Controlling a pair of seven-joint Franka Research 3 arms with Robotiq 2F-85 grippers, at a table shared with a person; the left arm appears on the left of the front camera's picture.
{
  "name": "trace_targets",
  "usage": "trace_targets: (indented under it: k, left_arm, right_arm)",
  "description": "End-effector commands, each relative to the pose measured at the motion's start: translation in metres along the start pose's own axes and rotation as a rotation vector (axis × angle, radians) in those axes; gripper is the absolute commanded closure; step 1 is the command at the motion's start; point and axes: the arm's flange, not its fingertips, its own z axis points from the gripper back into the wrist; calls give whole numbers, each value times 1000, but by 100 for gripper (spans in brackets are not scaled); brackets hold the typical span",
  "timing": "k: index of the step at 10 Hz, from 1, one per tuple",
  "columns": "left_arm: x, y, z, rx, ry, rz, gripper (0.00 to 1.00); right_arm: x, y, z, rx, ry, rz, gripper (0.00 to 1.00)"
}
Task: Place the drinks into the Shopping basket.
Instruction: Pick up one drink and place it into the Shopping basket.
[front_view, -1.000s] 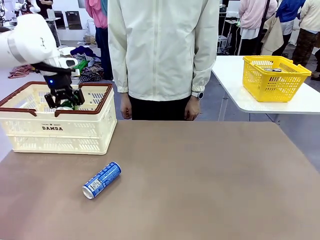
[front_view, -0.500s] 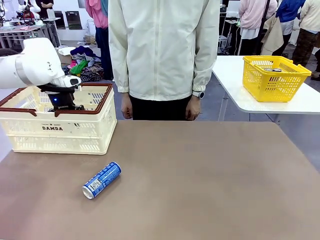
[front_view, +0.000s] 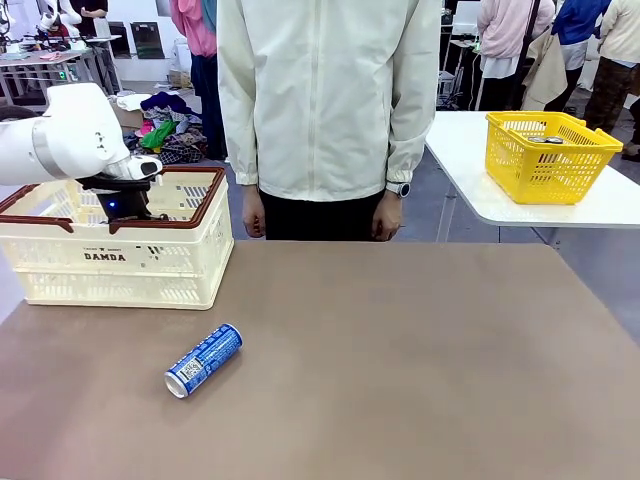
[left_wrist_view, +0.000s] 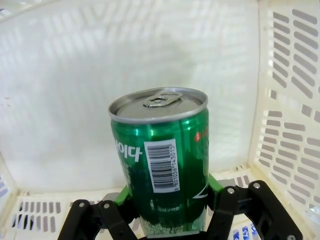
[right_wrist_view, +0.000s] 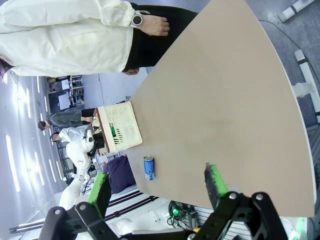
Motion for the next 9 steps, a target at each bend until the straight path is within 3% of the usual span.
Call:
trace_targets:
  k: [1, 7, 9]
  left_arm:
    - [-2, -2, 3, 11, -11, 10, 0]
    - [-6, 8, 19, -44, -55, 27, 0]
    - [-15, 12, 69, -137, -125, 45, 0]
  right_arm:
    - [-2, 0, 2, -11, 9, 20, 0]
    - [-2, 0, 2, -11, 9, 20, 0]
    - [-2, 0, 2, -11, 9, 20, 0]
